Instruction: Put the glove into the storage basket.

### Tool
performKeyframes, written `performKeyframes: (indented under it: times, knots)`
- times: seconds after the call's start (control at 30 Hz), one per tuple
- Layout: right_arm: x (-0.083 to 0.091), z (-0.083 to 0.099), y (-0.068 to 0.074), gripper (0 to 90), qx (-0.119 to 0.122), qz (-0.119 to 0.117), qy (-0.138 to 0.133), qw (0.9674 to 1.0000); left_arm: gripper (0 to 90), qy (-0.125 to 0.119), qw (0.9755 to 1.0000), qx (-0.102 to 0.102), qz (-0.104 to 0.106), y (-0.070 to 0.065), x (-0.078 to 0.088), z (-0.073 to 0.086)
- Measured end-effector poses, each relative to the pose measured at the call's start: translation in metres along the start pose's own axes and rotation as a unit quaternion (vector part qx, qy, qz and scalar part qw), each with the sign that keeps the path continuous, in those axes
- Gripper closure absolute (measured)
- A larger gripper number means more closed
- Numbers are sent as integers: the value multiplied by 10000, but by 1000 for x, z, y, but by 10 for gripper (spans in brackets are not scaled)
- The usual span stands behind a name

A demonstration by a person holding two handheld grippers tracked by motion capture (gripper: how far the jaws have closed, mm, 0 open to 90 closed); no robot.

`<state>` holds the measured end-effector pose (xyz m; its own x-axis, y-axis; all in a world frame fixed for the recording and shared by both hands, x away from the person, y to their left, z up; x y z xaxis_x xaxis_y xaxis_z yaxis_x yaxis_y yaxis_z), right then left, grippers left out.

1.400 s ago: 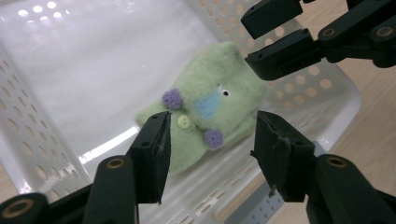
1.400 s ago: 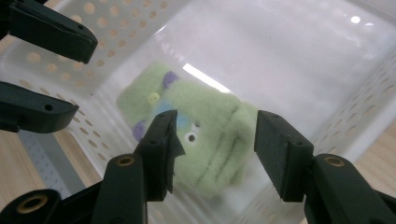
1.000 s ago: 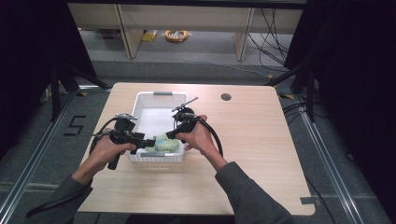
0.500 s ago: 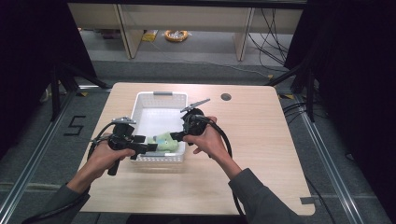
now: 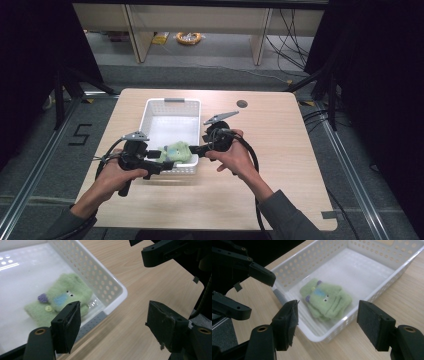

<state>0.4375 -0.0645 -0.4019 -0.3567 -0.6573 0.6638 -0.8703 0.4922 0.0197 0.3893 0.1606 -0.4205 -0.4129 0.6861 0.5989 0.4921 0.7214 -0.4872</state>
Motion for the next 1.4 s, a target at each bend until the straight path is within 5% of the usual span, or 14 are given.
performKeyframes:
  times: [0.57, 0.77, 0.9, 1.0, 1.3, 1.37, 1.4]
  knots:
    - [40, 36, -4, 309, -230, 53, -271, 9994, 246, 18, 9994, -244, 237, -23, -6, 15]
    - [55, 54, -5, 300, -273, 93, -440, 9986, 241, 5, 9983, -278, 518, -33, -12, 24]
    - [60, 60, -6, 300, -144, 130, -547, 9983, 240, 21, 9979, -329, 564, -38, -14, 27]
    - [69, 66, -2, 300, -436, 124, -606, 9971, 240, -9, 9971, -382, 660, -43, -17, 30]
    - [80, 80, -1, 300, -539, 143, -664, 9962, 239, 6, 9970, -409, 654, -50, -22, 37]
    - [82, 85, -4, 299, -361, 185, -787, 9961, 239, 17, 9969, -383, 681, -51, -23, 39]
    - [84, 87, -1, 299, -552, 178, -737, 9956, 239, 17, 9969, -383, 681, -51, -23, 39]
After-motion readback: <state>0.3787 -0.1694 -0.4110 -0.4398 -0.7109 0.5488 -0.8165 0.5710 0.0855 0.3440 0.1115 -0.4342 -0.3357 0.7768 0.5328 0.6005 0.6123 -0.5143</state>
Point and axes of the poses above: each handheld gripper's, and its own axes: x roughly backward along the jaws, z roughly out of its underside, y roughly to its left, the point moved 3 cm from there along -x, roughly forward along the jaws, and after that the axes turned 15 degrees about x, right-handed, at the moved point
